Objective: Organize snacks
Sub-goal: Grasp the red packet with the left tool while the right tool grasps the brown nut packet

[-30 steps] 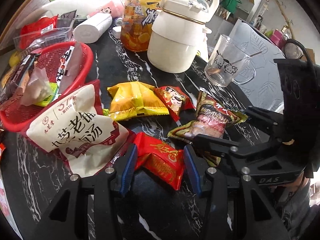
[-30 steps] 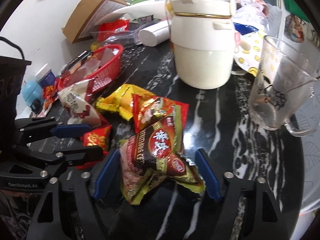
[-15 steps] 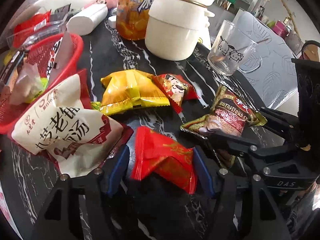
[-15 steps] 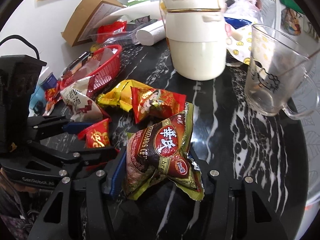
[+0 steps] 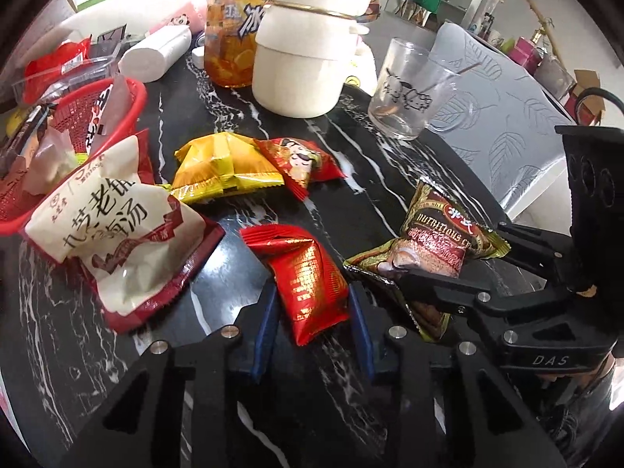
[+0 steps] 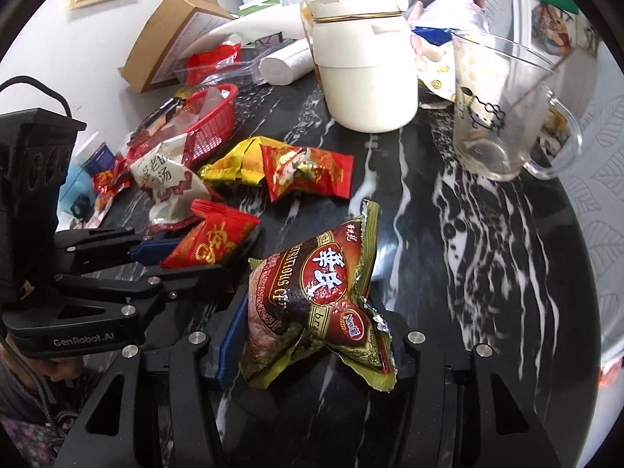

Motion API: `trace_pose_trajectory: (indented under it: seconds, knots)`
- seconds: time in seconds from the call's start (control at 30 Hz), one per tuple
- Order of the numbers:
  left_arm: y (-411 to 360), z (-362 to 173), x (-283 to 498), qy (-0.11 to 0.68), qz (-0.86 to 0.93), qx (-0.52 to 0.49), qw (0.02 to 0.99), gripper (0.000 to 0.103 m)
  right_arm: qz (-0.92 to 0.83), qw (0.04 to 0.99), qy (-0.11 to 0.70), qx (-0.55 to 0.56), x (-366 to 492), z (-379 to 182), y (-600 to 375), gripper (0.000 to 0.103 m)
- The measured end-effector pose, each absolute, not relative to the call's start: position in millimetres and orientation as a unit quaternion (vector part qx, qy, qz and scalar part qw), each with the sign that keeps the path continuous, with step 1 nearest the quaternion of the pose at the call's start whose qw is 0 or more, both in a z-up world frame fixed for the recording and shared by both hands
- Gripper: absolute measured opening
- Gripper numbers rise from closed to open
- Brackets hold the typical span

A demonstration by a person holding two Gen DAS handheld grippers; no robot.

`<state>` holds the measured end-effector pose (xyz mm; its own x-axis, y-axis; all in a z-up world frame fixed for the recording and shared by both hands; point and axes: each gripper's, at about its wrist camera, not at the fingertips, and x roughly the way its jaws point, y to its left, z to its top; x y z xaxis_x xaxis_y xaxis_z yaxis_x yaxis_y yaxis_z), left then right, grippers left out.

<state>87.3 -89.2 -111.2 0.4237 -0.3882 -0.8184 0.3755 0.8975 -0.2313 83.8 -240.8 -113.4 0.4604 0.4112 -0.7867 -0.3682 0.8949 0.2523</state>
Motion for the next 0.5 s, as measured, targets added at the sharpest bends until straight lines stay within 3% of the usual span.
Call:
trace_pose_trajectory:
  seconds: [0.5]
  knots:
    - [-79.5,-104.9,31.0,0.491,-0.238,-0.005,0.838,0.029,0.228,0.852,0.470,0.036,34.3,-112.9,-241.2,0.054]
